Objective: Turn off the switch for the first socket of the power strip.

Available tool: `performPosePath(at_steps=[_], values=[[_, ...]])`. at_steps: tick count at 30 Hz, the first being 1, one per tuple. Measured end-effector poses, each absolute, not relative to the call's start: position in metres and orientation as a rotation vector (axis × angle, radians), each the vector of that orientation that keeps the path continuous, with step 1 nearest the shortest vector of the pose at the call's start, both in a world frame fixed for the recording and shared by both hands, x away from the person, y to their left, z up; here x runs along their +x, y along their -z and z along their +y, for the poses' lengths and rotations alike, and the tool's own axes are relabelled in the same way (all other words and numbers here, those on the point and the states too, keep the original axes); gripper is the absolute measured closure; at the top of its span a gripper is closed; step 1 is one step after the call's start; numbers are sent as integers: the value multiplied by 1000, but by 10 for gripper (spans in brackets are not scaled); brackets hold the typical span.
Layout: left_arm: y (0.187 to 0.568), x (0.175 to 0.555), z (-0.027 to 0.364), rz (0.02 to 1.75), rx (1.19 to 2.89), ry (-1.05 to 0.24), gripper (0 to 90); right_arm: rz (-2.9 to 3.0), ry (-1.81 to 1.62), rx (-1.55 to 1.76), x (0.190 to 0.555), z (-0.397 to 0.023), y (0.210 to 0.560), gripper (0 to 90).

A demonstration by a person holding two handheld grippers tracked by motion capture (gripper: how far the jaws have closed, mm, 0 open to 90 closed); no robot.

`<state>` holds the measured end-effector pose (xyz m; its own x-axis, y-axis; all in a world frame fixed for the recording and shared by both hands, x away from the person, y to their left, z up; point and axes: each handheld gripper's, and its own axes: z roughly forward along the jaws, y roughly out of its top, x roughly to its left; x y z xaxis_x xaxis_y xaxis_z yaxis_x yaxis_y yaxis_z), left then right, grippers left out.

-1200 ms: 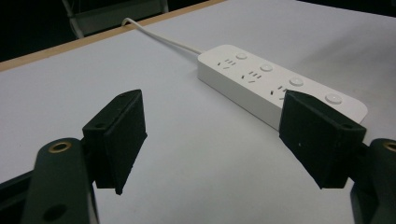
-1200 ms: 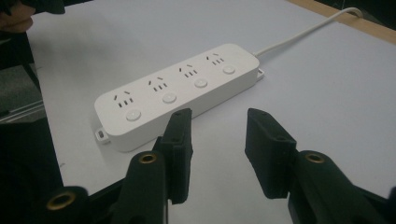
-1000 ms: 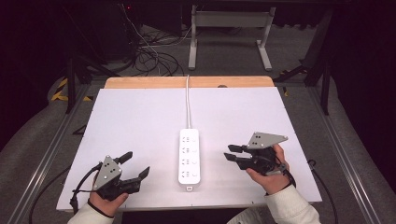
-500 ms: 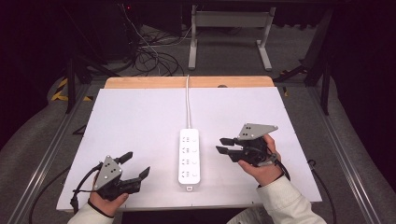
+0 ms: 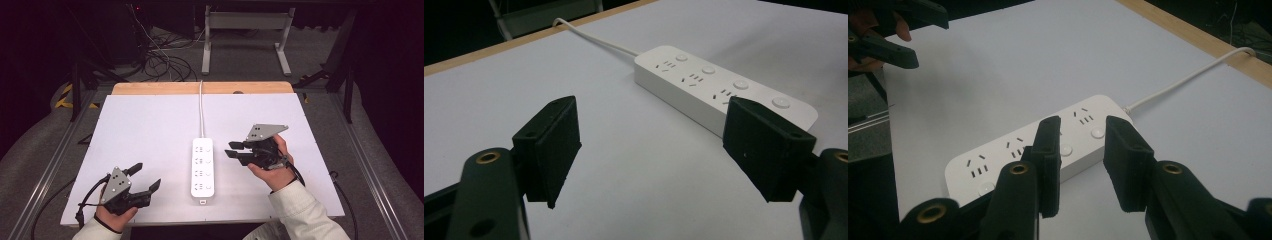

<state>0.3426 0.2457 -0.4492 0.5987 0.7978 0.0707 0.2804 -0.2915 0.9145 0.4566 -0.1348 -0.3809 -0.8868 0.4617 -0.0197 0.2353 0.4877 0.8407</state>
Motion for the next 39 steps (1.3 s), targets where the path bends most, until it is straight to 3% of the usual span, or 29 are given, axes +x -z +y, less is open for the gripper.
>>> performPosePath(at_steps=[4,8,39], values=[[449,342,246,874,1842,-663,232,2495,-1349,596,459,-131,381,709],[449,342,246,876,1834,-665,232,2535,-1311,592,465,-125,381,900],[449,343,247,867,1849,-674,232,2598,-1206,664,512,-76,416,900]])
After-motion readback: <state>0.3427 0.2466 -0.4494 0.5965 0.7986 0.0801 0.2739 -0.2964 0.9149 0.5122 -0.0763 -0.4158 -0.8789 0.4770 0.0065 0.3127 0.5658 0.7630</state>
